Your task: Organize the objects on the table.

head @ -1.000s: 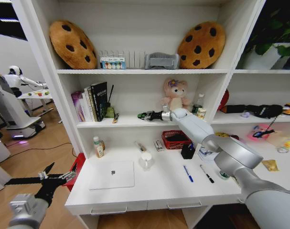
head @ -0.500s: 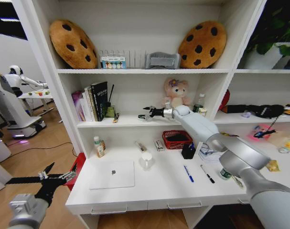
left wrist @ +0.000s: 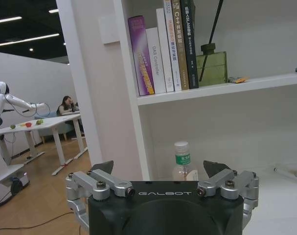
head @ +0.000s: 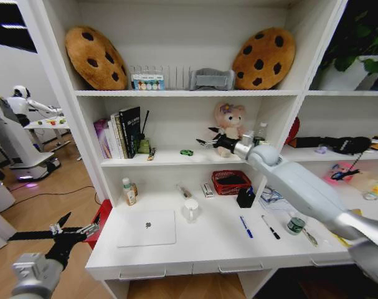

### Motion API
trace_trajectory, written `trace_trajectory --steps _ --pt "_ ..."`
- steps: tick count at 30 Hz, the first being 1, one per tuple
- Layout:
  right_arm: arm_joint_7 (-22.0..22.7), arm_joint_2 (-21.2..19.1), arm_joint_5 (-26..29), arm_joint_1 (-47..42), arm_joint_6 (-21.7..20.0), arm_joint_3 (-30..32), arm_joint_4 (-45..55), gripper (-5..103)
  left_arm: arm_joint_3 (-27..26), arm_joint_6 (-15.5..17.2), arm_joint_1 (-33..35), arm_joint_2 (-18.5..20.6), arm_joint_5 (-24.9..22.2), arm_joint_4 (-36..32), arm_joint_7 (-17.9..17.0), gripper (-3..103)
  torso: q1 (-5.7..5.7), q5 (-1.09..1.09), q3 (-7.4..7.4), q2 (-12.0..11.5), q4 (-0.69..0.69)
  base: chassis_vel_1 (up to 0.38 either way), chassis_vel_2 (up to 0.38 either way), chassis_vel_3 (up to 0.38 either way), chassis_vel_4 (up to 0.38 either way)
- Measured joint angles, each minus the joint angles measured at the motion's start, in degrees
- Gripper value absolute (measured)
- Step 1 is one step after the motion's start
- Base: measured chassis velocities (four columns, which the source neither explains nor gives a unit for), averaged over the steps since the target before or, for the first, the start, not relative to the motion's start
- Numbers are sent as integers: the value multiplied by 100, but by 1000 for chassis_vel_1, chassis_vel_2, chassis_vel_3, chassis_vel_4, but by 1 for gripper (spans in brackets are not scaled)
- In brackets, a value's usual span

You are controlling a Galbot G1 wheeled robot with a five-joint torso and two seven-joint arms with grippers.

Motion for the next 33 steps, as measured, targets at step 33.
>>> trace_trajectory --steps 33 --pt "846 2592 -1264 -8927 569 5090 2602 100 0 0 0 0 0 0 2 100 0 -1 1 0 1 0 0 0 0"
